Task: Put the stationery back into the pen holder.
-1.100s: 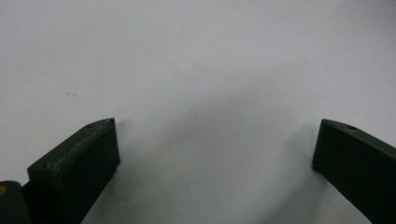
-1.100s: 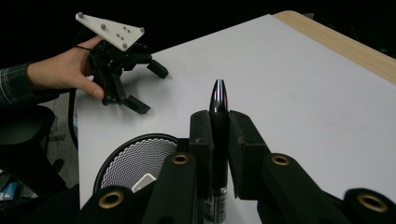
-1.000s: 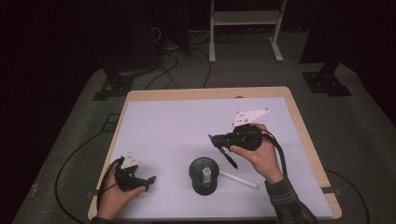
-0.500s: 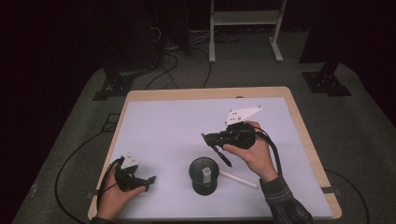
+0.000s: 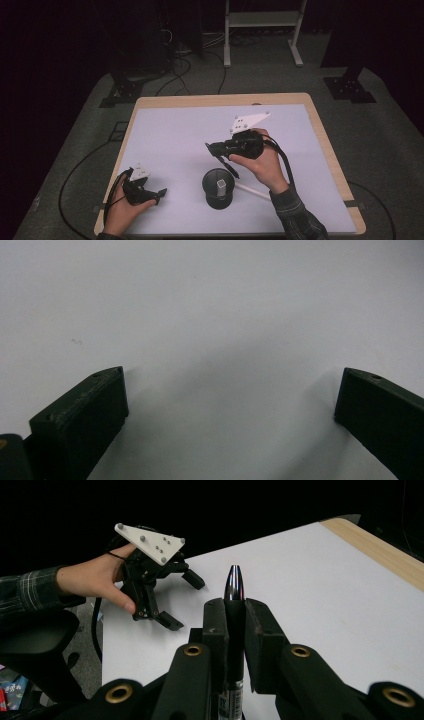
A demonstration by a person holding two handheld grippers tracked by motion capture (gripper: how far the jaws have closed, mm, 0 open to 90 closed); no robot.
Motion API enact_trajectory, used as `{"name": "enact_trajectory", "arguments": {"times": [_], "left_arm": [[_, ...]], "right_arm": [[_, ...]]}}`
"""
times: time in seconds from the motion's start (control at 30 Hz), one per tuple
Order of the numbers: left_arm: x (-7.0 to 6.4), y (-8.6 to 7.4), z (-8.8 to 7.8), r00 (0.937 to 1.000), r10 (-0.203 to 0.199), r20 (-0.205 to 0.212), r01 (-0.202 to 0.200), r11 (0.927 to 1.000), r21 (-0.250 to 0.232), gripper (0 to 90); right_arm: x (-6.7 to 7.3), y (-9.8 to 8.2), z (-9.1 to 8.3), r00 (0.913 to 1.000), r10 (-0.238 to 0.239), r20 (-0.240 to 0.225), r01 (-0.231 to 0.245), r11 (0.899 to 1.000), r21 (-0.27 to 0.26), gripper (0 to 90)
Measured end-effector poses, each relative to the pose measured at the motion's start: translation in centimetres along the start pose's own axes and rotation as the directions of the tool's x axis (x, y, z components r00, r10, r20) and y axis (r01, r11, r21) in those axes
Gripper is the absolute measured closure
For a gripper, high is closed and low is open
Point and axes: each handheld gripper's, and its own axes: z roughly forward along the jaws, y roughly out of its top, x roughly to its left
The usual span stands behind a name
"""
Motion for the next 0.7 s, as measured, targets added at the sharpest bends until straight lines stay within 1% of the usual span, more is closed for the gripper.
{"name": "enact_trajectory", "arguments": {"times": [0.27,0.43,0.7], "left_arm": [[0.0,0.0,0.0,1.0,0.001,0.0,-0.001,1.0,0.001,0.0],[0.0,0.0,0.0,1.0,0.001,0.0,-0.001,1.0,0.0,0.0],[0.0,0.0,0.0,1.0,0.001,0.001,-0.001,1.0,0.0,0.0]], "right_arm": [[0.3,0.7,0.6,0.9999,-0.009,-0.012,0.009,1.0,-0.002,79.8],[0.4,1.1,1.2,0.9995,-0.017,-0.025,0.017,1.0,-0.014,79.7],[0.5,1.2,2.1,0.9986,-0.026,-0.046,0.025,1.0,-0.018,79.7]]}}
